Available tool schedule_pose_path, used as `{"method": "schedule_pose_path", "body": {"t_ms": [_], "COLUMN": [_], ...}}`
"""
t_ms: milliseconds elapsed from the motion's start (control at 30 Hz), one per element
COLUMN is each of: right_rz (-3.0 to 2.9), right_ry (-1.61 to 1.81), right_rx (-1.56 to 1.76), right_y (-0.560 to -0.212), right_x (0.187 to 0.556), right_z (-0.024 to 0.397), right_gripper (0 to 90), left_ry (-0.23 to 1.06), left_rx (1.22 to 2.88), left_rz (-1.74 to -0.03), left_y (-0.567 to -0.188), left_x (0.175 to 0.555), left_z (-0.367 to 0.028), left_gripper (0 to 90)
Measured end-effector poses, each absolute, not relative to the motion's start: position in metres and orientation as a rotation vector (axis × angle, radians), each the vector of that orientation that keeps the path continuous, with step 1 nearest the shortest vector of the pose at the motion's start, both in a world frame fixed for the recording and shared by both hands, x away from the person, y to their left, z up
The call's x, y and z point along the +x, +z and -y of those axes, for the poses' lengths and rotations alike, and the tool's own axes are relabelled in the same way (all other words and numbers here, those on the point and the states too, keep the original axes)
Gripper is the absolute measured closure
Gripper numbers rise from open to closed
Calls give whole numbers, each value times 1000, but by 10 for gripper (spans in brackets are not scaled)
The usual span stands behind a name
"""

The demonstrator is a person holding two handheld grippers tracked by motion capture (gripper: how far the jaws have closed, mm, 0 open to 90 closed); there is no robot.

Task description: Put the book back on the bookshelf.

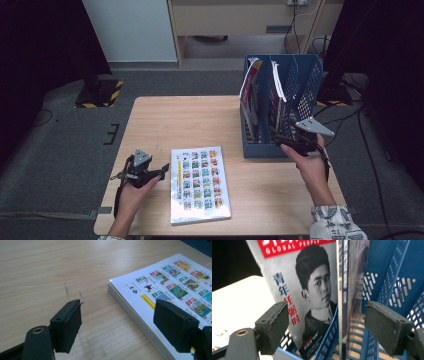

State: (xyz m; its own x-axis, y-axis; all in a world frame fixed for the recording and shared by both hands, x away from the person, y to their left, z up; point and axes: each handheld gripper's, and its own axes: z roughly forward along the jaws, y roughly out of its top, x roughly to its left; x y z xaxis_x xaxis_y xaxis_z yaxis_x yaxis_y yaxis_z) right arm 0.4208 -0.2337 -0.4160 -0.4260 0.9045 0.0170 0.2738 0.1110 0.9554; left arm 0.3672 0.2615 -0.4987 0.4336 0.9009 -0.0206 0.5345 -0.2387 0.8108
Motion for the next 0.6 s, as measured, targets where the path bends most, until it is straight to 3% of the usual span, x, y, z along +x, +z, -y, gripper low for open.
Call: {"method": "schedule_pose_path", "body": {"t_ms": [600], "right_rz": [-1860], "right_ry": [1353], "right_rx": [1137], "right_y": [-437], "right_x": [390], "right_z": [221], "right_gripper": [178], "left_ry": [585], "left_rx": [1926], "left_rz": [-1189], "left_y": [-498], "left_x": [366], "left_z": [-256], "left_gripper": [222]}}
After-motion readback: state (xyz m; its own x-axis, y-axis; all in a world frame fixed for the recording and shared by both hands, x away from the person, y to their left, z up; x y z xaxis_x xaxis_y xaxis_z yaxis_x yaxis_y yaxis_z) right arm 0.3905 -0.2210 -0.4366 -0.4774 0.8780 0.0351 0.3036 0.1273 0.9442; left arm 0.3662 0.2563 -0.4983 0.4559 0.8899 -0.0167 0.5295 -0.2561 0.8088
